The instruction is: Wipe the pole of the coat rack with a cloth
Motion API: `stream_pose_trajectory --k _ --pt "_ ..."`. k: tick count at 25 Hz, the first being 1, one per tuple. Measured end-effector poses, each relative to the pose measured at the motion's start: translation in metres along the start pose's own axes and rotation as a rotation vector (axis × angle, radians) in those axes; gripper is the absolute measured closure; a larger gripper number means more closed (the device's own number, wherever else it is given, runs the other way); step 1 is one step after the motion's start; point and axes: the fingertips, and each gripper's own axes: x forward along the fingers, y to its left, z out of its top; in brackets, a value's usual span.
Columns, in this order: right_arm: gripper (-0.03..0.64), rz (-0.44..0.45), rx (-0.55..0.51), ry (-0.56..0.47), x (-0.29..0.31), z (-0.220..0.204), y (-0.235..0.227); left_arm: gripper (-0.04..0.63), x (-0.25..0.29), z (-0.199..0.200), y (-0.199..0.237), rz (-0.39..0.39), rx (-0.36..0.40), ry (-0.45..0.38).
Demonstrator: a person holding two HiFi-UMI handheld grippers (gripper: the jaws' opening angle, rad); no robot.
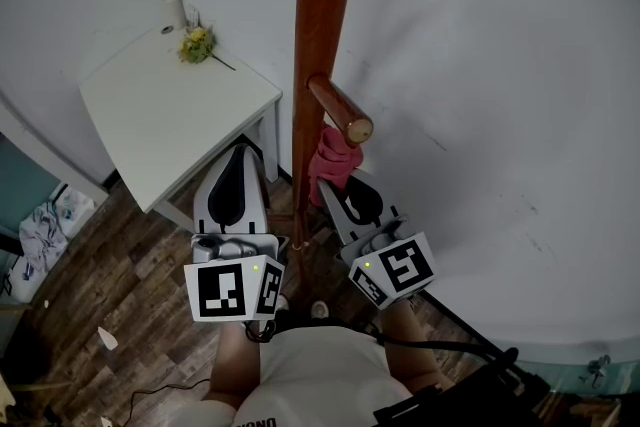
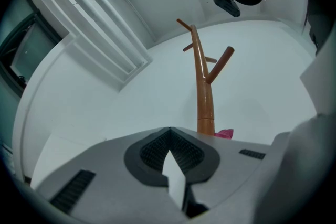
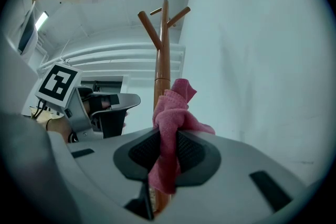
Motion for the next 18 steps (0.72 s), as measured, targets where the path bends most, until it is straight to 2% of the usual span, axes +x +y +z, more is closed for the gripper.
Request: stream_pose_trajectory --k 18 --pt "0.535 -0.023 0.028 0.053 0.001 -0.024 -0.002 0.586 0.001 -0.008 0.000 -0.003 0.006 0.025"
